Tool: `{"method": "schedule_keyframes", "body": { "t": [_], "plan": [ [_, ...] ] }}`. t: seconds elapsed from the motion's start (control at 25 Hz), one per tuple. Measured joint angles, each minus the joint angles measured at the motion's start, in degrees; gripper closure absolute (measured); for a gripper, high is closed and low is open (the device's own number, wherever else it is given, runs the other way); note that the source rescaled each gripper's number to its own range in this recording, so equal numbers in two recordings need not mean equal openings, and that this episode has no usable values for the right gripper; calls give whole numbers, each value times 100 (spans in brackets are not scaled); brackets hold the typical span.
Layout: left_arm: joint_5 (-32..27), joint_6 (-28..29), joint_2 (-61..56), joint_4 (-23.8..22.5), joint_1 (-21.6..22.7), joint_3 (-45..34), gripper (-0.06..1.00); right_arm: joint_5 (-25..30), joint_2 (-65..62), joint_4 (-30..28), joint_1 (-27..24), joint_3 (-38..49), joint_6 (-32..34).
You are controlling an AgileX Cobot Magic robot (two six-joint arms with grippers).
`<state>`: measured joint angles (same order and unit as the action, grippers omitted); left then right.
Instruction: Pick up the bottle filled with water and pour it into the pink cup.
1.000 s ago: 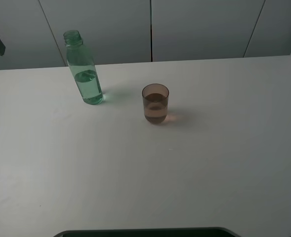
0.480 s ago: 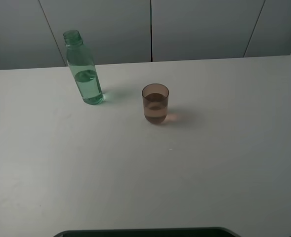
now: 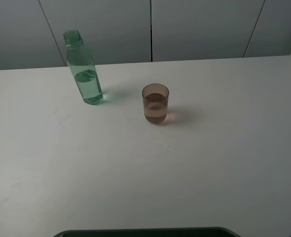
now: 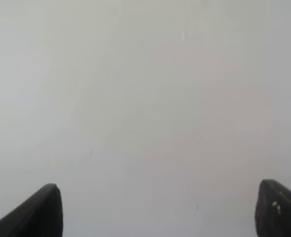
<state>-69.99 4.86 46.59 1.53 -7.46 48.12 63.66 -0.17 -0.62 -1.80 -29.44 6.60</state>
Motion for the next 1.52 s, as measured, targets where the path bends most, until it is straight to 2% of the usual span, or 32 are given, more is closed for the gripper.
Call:
{"method": "schedule_keyframes", "body": {
  "t": [0.28,0.56,1.0,1.52],
  "plan": [
    [10,-253,-1424,-217,0,-1190,-5,0,0,0,0,0,0],
    [692,-736,-2712,-206,0,-1776,-5,0,0,0,0,0,0],
    [764,-795,-4562,-194,0,-1842,-5,0,0,0,0,0,0],
    [764,-661,-4659,-184,0,-1853,-6,0,0,0,0,0,0]
  ]
}}
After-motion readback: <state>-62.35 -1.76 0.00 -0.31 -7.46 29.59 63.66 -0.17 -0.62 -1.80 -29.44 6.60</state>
